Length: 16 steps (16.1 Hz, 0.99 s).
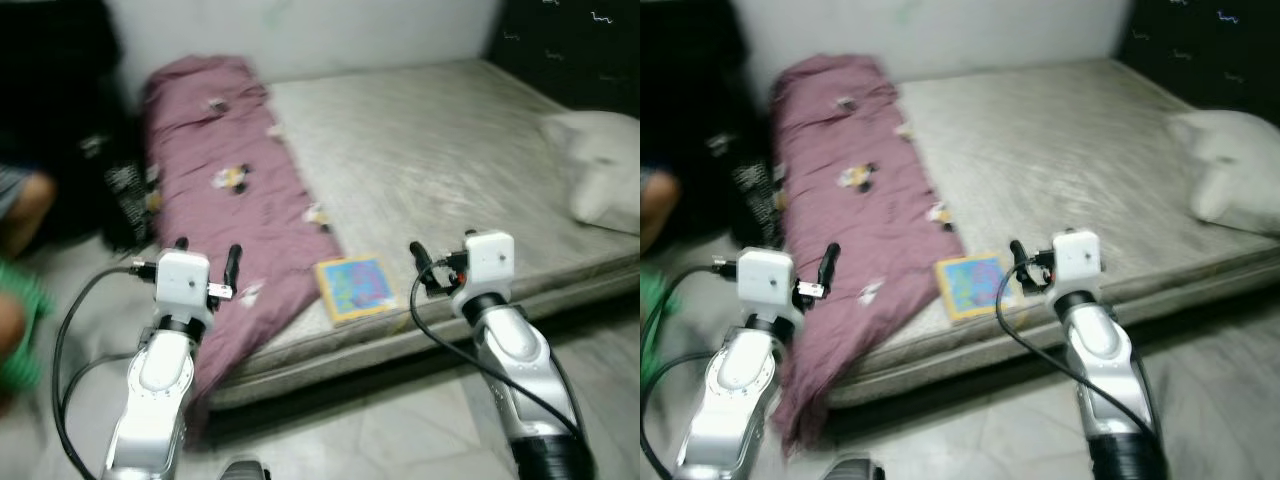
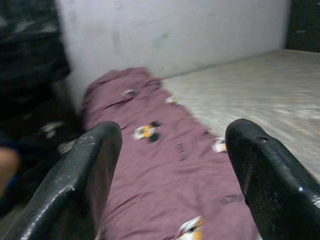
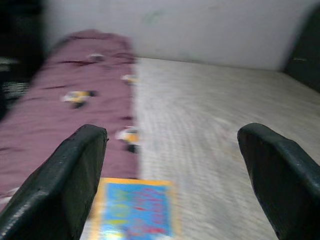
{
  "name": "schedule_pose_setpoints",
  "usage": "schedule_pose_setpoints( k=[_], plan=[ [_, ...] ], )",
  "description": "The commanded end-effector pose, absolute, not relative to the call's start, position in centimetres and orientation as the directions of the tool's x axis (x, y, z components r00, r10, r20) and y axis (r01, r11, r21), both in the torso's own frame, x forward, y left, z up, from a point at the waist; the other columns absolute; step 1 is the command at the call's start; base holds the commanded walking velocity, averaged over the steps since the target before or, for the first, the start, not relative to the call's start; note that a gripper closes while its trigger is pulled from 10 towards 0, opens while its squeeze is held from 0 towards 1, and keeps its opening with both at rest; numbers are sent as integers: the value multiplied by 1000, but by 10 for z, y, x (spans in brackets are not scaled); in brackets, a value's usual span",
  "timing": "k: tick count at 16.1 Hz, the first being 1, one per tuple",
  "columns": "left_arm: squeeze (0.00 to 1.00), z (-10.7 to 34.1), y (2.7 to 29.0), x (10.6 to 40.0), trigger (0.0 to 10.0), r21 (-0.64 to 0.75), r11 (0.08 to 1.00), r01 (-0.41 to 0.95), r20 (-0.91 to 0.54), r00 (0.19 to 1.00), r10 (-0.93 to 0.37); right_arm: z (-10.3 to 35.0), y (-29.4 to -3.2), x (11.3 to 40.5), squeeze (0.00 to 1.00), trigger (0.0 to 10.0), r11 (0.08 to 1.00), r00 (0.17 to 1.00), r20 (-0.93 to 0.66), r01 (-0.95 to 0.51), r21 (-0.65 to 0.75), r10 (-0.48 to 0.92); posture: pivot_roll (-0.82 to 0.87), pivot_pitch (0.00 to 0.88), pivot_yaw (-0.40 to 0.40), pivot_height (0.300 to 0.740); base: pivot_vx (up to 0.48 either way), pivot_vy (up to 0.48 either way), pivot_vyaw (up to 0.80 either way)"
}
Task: Clean up the room
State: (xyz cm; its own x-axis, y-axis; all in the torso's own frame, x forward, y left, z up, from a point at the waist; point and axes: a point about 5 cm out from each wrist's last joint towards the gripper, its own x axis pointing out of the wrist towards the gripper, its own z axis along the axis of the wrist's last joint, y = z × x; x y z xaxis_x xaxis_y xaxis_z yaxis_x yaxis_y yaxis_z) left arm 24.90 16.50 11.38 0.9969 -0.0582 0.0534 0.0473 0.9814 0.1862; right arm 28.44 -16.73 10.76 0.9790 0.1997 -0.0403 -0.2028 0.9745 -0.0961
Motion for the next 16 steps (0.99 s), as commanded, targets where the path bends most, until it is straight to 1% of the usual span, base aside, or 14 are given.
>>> schedule_pose_setpoints(
  k=[1,7,8,11,12,16],
  plan=[
    [0,115,165,248,10000,189,981,48,51,997,-59,117,-162,288,0,10000,966,973,-6,-231,-117,232,-10,0,-59,740,0,0,800],
    [0,115,166,250,10000,181,981,64,47,996,-73,116,-159,289,0,10000,967,973,-17,-232,-101,231,-10,0,-52,740,0,0,800],
    [0,116,165,249,10000,163,984,74,51,995,-83,118,-159,291,0,10000,969,974,-7,-226,-99,226,-17,0,-44,740,0,0,475],
    [0,119,167,250,10000,123,990,75,64,994,-84,121,-160,295,0,10000,974,978,9,-207,-95,208,-18,0,-34,740,0,0,0],
    [0,120,167,251,10000,125,989,79,67,994,-88,121,-159,295,0,10000,972,977,10,-212,-98,214,-18,0,-32,740,240,0,0],
    [0,121,167,253,10000,123,988,88,68,993,-97,122,-158,299,0,10000,973,977,20,-209,-99,212,-18,0,-30,740,0,0,0]
  ],
)
